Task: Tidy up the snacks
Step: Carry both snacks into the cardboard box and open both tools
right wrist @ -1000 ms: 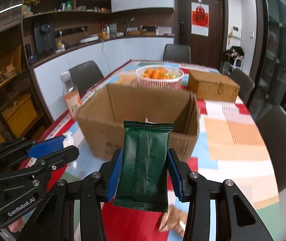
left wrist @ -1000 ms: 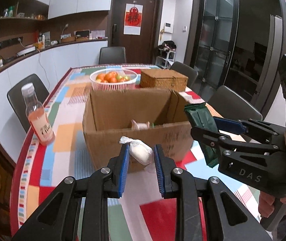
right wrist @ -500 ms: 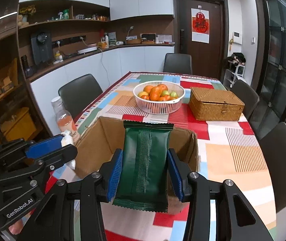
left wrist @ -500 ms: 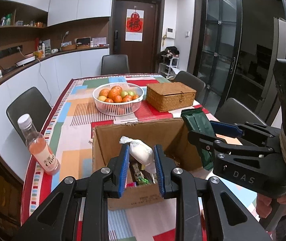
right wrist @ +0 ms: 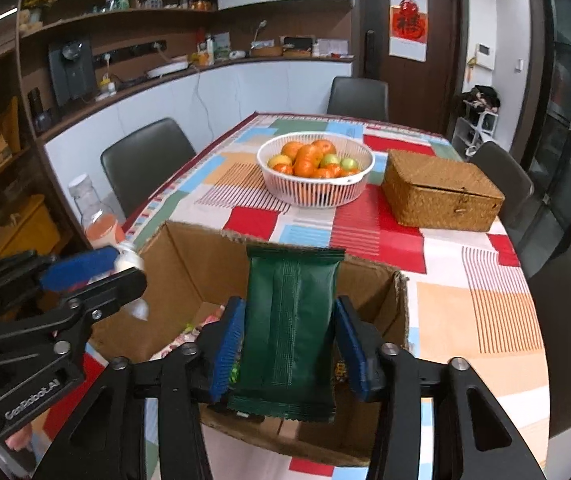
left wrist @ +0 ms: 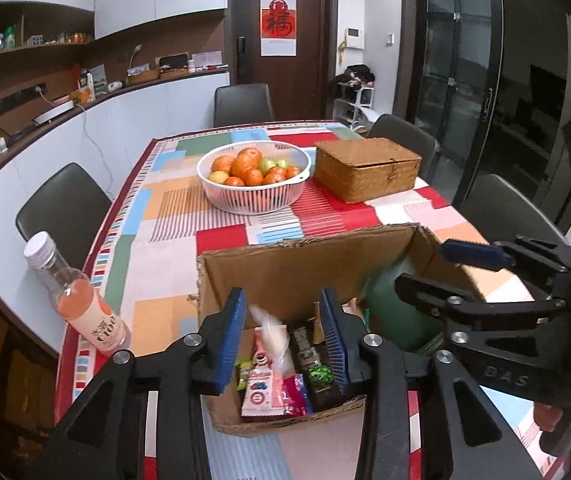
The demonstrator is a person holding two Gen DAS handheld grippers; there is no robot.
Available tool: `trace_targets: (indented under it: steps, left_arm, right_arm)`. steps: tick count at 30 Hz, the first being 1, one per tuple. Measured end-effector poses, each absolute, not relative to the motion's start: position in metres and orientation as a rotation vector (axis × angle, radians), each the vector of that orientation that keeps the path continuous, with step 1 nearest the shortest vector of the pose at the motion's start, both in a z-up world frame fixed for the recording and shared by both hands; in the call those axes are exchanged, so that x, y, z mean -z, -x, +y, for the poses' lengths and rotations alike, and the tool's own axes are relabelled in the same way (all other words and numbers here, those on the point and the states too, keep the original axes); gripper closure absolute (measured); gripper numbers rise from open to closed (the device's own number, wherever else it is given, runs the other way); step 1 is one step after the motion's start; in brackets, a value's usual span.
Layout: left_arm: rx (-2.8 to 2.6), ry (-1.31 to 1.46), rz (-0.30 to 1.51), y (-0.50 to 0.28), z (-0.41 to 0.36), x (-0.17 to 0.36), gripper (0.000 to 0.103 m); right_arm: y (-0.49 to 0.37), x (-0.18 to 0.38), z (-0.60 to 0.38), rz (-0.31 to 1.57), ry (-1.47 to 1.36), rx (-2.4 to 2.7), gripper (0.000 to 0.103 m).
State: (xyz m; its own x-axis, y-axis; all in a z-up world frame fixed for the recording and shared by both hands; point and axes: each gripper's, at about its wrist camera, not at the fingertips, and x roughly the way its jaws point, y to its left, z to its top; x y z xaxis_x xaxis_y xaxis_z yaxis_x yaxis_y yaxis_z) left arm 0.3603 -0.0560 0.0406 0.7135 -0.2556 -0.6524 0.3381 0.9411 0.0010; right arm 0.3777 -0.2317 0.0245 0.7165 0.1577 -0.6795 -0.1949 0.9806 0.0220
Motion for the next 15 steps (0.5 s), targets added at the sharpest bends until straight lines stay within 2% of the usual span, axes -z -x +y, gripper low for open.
trace_targets:
  steps: [2,10,12,15]
  left_arm:
    - [0.329,-0.12,0.702,-0.352,-0.055,-0.04,0.061]
    - [0.342,-0.117,0.65,-0.3,-0.058,-0.051,0.054]
    - [0.36,-0.12,0.643,-0.286,-0.062,-0.053,0.05]
    - [0.388,-0.135,0.636,-0.267,-0.071,-0.052,0.049]
  right_arm:
    - [-0.372,-0.025,-0.233,0.732,0.062,-0.191,0.042]
    - [-0.324,-0.03,-0.24,0.692,0.116,-0.209,0.042]
    - [-0.309,-0.034,-0.243,0.677,0.137,-0.216,0.042]
    - [-0.288,-0.037,-0.248,0.671,0.163,-0.232,0.042]
